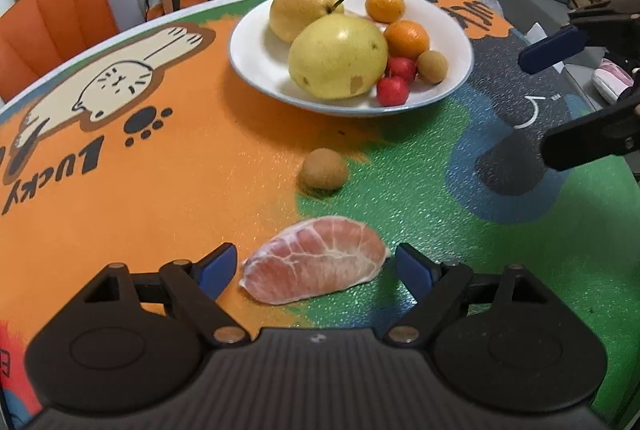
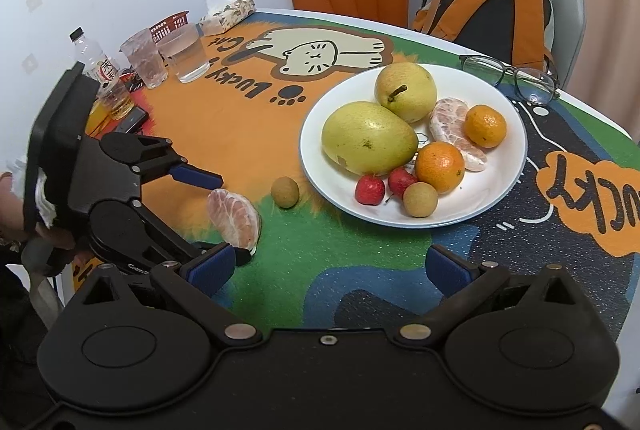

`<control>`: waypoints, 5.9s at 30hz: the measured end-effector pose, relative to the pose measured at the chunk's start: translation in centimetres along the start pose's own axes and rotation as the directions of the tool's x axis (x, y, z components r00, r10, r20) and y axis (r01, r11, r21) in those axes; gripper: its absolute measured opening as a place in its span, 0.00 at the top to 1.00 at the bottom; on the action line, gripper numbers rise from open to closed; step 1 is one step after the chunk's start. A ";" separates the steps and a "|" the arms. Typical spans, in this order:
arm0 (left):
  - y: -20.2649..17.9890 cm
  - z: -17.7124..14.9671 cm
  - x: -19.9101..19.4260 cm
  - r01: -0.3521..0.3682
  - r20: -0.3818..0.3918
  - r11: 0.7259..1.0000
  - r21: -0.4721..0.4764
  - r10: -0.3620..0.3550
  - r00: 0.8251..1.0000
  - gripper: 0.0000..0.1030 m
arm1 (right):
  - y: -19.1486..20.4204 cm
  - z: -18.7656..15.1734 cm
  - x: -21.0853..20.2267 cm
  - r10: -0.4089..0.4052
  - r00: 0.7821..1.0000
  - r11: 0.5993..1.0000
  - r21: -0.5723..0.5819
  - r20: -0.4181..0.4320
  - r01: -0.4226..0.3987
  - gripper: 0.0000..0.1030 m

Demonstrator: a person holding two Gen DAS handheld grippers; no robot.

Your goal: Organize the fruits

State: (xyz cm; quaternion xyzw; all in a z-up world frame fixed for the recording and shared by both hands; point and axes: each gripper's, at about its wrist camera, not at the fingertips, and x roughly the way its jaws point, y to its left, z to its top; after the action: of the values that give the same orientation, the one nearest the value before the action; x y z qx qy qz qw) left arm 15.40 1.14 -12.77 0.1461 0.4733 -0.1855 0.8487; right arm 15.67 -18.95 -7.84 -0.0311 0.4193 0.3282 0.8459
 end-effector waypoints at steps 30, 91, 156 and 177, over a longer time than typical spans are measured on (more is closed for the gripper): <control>0.0 -1.0 -0.1 -0.028 0.069 0.985 -0.169 0.040 0.997 0.28 | 1.6 1.5 2.3 0.033 0.999 0.999 -0.030 -0.025 -0.034 0.00; -1.4 -3.3 -3.4 0.033 0.095 0.986 -0.161 -0.018 0.995 0.30 | 5.0 2.8 8.7 0.018 0.998 0.987 -0.157 -0.067 -0.028 0.79; -6.7 6.0 -3.0 0.036 0.206 0.994 -0.105 -0.014 0.978 0.30 | -5.4 2.5 -2.7 -0.050 0.998 0.997 -0.059 0.032 0.052 0.77; -7.7 11.7 0.8 -0.073 0.216 0.994 -0.084 0.090 0.972 0.29 | -9.2 3.1 -2.7 -0.059 0.998 0.998 -0.020 0.027 0.059 0.77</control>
State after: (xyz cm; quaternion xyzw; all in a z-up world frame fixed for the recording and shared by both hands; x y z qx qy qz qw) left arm 21.05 -10.75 -8.05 0.1120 0.3769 -0.1477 0.9075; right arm 21.98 -26.54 -5.91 -0.0478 0.4036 0.3078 0.8603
